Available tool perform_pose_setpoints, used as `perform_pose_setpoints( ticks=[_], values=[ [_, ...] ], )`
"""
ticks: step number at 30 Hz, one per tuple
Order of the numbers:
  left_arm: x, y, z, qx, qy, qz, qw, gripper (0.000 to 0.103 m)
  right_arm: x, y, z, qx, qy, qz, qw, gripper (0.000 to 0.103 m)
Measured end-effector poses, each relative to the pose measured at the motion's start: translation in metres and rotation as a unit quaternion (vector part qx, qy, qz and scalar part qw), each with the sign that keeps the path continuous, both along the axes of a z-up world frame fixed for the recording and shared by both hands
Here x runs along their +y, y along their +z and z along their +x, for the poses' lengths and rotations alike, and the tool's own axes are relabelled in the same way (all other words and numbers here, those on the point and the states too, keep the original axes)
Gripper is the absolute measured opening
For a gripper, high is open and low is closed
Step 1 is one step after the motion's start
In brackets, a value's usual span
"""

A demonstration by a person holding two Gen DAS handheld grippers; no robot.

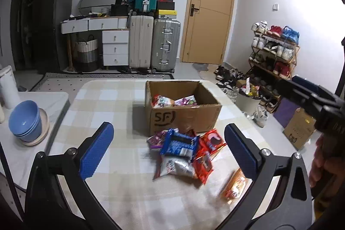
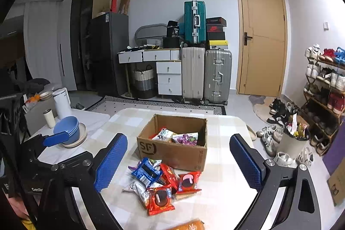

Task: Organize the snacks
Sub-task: 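Move the right gripper to the orange bread loaf and grasp it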

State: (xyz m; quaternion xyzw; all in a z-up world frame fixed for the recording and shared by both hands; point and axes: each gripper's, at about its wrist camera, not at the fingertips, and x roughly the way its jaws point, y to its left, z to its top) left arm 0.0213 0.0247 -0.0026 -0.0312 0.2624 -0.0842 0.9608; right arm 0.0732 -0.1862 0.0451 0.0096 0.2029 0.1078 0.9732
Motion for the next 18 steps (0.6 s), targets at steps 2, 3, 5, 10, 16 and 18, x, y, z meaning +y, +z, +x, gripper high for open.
perform_pose_setpoints(
  ticks=[2, 3, 5, 10, 16, 18],
  values=[
    [-0.001, -0.002, -0.003, -0.001, 0.0, 0.003, 1.0, 0.102, -0.002, -0.004, 0.001, 0.005, 0.002, 0.004, 1.0, 0.097],
    [-0.001, -0.003, -0.007, -0.002, -0.001, 0.004, 1.0, 0.102, -0.004, -0.007, 0.0, 0.006, 0.001, 0.007, 1.0, 0.097],
    [-0.003, -0.006, -0.008, -0.004, 0.004, 0.008, 1.0, 0.102, -0.007, -0.015, -0.003, 0.008, 0.001, 0.017, 1.0, 0.098],
    [-0.01, -0.025, -0.017, -0.012, 0.012, 0.023, 0.9996, 0.102, -0.019, -0.047, -0.02, -0.011, 0.017, 0.062, 0.998, 0.098],
    [-0.018, -0.059, -0.004, 0.014, 0.014, 0.03, 0.9993, 0.103, -0.035, -0.094, -0.032, 0.02, 0.017, 0.083, 0.996, 0.098],
    [-0.018, -0.073, 0.001, 0.026, 0.014, 0.032, 0.9991, 0.103, -0.037, -0.11, -0.035, 0.037, 0.012, 0.082, 0.996, 0.098]
  ],
)
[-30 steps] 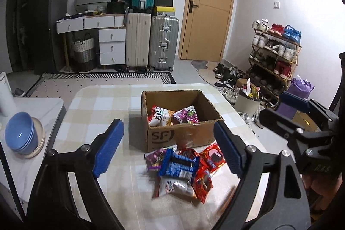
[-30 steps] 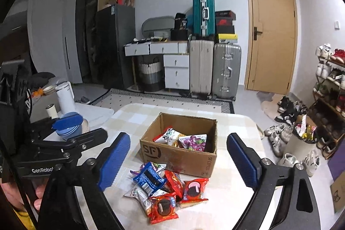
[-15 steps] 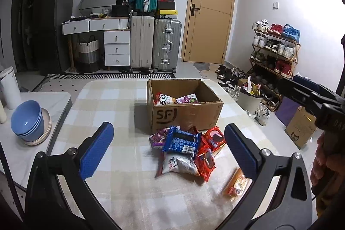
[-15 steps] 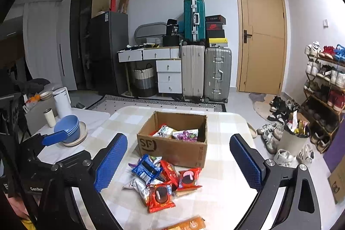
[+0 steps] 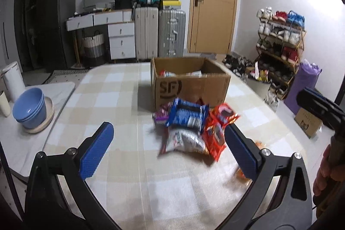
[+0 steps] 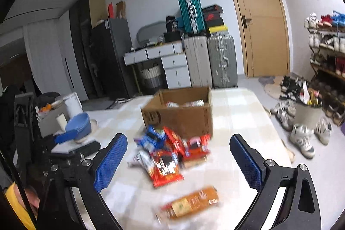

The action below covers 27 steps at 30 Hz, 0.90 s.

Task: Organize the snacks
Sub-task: 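Move the right gripper to the orange bread loaf and grasp it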

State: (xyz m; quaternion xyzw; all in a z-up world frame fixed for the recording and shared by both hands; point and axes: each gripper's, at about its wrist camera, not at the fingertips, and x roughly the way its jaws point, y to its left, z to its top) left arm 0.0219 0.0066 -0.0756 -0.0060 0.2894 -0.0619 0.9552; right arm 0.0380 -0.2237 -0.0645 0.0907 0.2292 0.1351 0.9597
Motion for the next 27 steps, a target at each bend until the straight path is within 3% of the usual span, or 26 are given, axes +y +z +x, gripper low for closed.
perform_pose_setpoints(
  ticks=[10, 14, 23, 27],
  values=[
    [-0.004, -0.07, 0.025, 0.059, -0.003, -0.023, 0.998, 0.102, -0.021, -0.084, 0.007, 0.123, 0.01, 0.062, 0.99, 0.098],
    [-0.009, -0.089, 0.036, 0.079, -0.01, -0.025, 0.9965, 0.102, -0.015, -0.099, 0.02, 0.158, 0.011, 0.062, 0.985, 0.098],
    [-0.009, -0.102, 0.048, 0.079, -0.007, -0.03, 0.9964, 0.102, 0.005, -0.12, 0.049, 0.22, 0.014, 0.04, 0.975, 0.097],
    [-0.005, -0.106, 0.051, 0.082, -0.007, -0.029, 0.9962, 0.102, 0.017, -0.118, 0.058, 0.221, 0.016, 0.001, 0.975, 0.076]
  ],
)
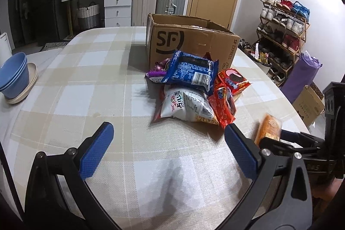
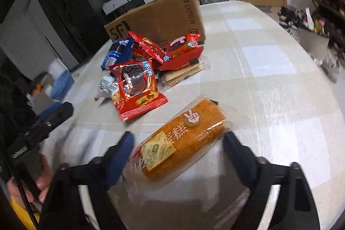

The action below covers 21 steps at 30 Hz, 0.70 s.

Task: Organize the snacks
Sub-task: 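Move the right gripper to the orange bread loaf and grasp it, then lift the bread loaf with the right gripper while the left grasps the blue biscuit pack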

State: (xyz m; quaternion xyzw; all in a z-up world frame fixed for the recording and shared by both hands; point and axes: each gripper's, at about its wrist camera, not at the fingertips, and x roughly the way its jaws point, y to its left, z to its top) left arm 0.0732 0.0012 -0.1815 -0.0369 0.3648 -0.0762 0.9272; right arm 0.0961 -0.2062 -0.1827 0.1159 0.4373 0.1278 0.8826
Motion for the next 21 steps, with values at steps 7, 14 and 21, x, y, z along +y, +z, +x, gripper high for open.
perform_pose_setpoints(
  ticks=[7, 14, 21],
  values=[
    [0.012, 0.002, 0.001, -0.002, 0.01, -0.008, 0.9999, 0.102, 0.01, 0.001, 0.008, -0.002, 0.029, -0.004, 1.0, 0.047],
    [0.024, -0.004, 0.006, 0.014, 0.027, -0.024, 0.9992, 0.102, 0.012, -0.001, 0.005, 0.0, 0.054, 0.024, 0.998, 0.041],
    [0.023, -0.004, 0.004, 0.016, 0.023, -0.021, 0.9994, 0.102, 0.008, -0.002, 0.001, 0.0, 0.051, 0.046, 0.998, 0.041]
  ],
)
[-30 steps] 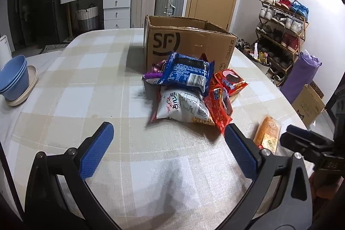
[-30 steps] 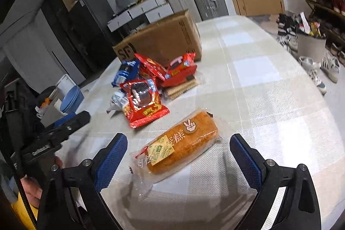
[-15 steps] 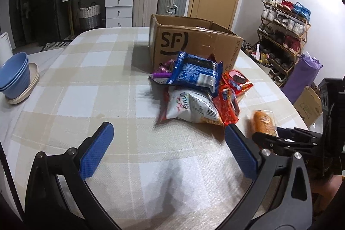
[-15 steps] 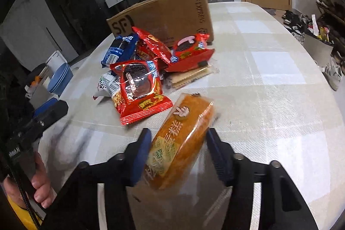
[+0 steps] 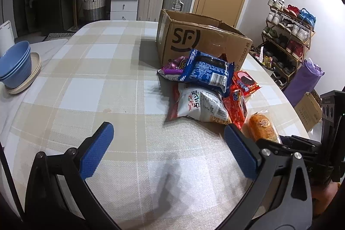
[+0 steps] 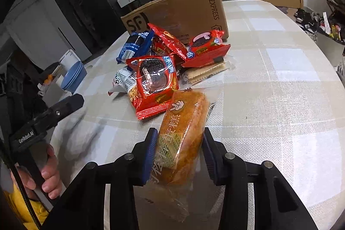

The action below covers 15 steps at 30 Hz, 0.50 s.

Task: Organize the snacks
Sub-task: 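Lift the bread loaf with the right gripper while the left grasps the blue biscuit pack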

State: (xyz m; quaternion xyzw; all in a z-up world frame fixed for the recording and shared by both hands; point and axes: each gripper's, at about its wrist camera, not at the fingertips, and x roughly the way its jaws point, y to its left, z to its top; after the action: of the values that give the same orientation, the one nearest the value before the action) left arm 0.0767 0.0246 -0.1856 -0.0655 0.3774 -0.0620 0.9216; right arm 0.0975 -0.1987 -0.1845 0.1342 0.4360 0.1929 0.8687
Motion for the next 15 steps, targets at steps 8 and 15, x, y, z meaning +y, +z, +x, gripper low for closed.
perform_pose_setpoints(
  ticks=[8, 15],
  values=[
    [-0.003, -0.002, -0.001, 0.007, -0.001, 0.006, 1.0, 0.102, -0.014, 0.004, -0.007, -0.013, 0.0, 0.047, 0.999, 0.041],
    [-0.007, 0.01, 0.013, 0.003, -0.006, 0.011, 0.9999, 0.102, -0.025, 0.011, -0.01, -0.027, 0.003, 0.08, 0.996, 0.041]
  ],
)
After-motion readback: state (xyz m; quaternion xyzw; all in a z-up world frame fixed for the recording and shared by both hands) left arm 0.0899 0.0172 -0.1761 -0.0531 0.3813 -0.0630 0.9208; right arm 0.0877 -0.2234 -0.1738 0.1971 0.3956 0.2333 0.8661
